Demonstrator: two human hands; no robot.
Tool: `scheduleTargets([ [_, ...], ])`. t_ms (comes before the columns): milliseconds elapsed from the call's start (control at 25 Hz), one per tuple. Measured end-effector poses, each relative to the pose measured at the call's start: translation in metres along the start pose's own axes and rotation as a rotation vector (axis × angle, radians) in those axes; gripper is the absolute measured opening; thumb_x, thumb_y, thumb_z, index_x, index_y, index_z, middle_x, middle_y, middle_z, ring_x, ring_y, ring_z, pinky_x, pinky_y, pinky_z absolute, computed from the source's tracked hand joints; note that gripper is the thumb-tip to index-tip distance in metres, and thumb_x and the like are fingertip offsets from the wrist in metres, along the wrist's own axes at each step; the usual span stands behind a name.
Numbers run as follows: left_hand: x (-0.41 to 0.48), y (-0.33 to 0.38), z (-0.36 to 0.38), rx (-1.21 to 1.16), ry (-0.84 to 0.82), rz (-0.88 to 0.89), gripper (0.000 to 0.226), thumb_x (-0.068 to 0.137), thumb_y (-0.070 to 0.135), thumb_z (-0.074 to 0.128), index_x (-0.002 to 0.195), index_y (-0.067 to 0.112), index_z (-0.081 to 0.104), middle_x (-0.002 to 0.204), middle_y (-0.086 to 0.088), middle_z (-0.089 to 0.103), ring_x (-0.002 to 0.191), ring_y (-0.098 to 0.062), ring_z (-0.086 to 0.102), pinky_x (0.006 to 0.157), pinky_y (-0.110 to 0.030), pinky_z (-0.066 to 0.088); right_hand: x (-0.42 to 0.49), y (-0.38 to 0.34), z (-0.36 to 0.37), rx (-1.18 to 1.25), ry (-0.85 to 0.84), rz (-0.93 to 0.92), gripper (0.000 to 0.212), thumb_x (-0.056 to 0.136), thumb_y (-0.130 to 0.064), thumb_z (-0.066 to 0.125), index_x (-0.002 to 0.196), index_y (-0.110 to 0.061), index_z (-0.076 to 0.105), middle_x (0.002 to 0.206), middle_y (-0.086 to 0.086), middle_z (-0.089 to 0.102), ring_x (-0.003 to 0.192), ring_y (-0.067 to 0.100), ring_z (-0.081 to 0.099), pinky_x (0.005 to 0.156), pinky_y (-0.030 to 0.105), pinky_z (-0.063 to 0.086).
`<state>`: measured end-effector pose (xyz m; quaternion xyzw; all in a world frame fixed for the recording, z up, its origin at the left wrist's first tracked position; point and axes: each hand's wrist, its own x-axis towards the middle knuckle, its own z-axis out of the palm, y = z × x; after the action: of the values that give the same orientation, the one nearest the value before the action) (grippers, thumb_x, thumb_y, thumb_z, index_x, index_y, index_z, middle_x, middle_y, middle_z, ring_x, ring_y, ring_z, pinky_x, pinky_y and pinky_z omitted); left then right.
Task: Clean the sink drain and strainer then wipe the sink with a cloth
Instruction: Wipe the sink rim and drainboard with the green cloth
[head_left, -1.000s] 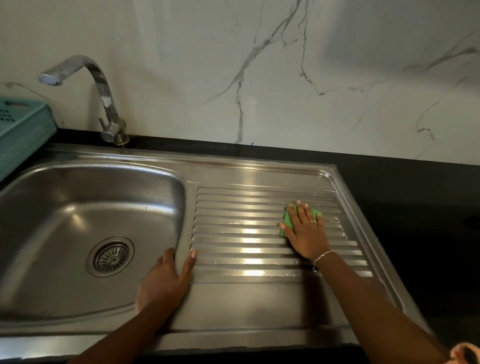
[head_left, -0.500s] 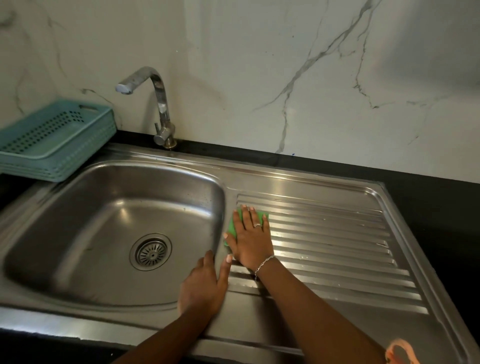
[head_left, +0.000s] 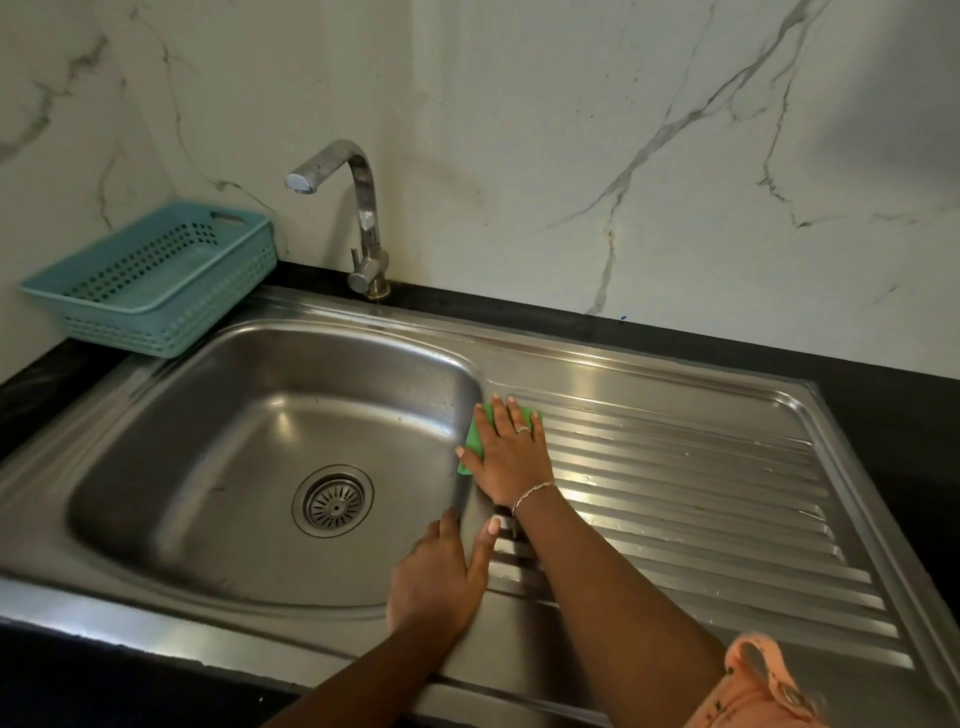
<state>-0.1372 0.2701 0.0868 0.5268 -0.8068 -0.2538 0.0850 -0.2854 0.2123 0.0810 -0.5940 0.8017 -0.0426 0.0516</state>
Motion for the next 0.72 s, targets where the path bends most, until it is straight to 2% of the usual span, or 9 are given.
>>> scheduleTargets([
  [120,0.0,0.0,-0.001,0.007,-0.011,-0.006,0.062,0.089,0.061,0.021,0.129,0.018,0.04,0.13,-0.006,0.055,0.116,-0.024,0.056,0.091,-0.035,0.045,0.003,0.003,0.0,-0.011,-0.01,-0.007,0.066,0.094,-0.051,0.03,0.148,-0.017,0.011,0.159,0.01,0.006,0.147,0.027,0.001,0.118,0.049,-0.001],
  [400,0.0,-0.003,-0.002,-0.005,-0.035,-0.018,0.07,0.087,0.065,0.018,0.136,0.018,0.035,0.135,-0.007,0.052,0.119,-0.024,0.054,0.094,-0.036,0.044,-0.011,0.031,-0.005,0.016,-0.005,-0.021,0.063,0.096,-0.049,0.026,0.148,-0.019,0.009,0.159,0.006,0.002,0.147,0.023,-0.002,0.119,0.045,-0.001],
  [720,0.001,-0.003,0.0,0.022,-0.035,-0.046,0.066,0.087,0.064,0.021,0.13,0.017,0.04,0.129,-0.011,0.056,0.113,-0.029,0.057,0.091,-0.04,0.046,-0.059,0.131,-0.018,-0.025,0.001,0.117,0.062,0.097,-0.049,0.023,0.148,-0.02,0.004,0.159,0.006,0.001,0.147,0.023,-0.001,0.119,0.043,0.001],
])
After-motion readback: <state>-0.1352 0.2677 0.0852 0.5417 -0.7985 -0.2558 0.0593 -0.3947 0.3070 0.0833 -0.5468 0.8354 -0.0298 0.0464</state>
